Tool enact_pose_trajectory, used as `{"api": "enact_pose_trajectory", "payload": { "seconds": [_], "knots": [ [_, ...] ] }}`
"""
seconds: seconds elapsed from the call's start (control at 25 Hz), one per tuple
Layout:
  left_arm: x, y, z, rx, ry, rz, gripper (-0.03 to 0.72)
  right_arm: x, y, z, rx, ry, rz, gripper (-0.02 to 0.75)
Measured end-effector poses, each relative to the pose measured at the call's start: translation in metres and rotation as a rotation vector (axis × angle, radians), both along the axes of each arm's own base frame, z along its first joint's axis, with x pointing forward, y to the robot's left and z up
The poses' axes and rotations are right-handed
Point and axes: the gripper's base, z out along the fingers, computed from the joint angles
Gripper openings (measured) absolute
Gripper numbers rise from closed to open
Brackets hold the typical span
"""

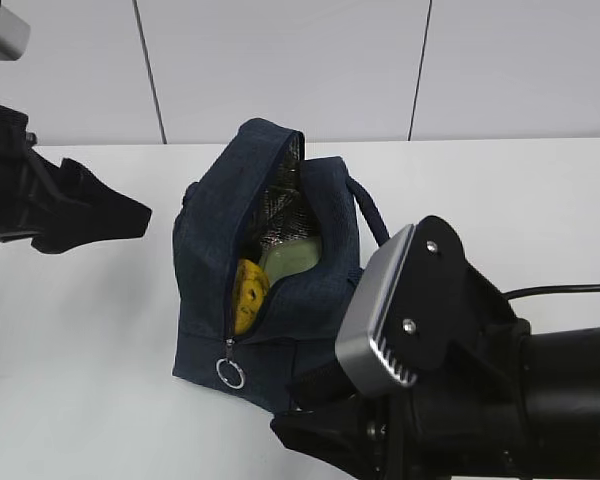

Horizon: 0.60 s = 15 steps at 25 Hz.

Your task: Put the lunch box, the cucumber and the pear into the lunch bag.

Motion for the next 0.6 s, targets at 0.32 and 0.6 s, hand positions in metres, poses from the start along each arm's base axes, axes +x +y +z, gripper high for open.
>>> {"api": "enact_pose_trajectory", "payload": {
  "seconds": [0.32, 0.6],
  "knots": [
    [-0.0003, -0.0008, 0.0004, -0.015, 0.008, 0.003, 0.414, 0.0000, 0.0000, 0.0000, 0.001, 0.003, -0.002, 0.210],
    [-0.0003, -0.0009, 0.0005, -0.017, 0.009, 0.003, 0.414, 0.0000, 0.0000, 0.0000, 0.001, 0.003, -0.002, 0.209]
  ]
}}
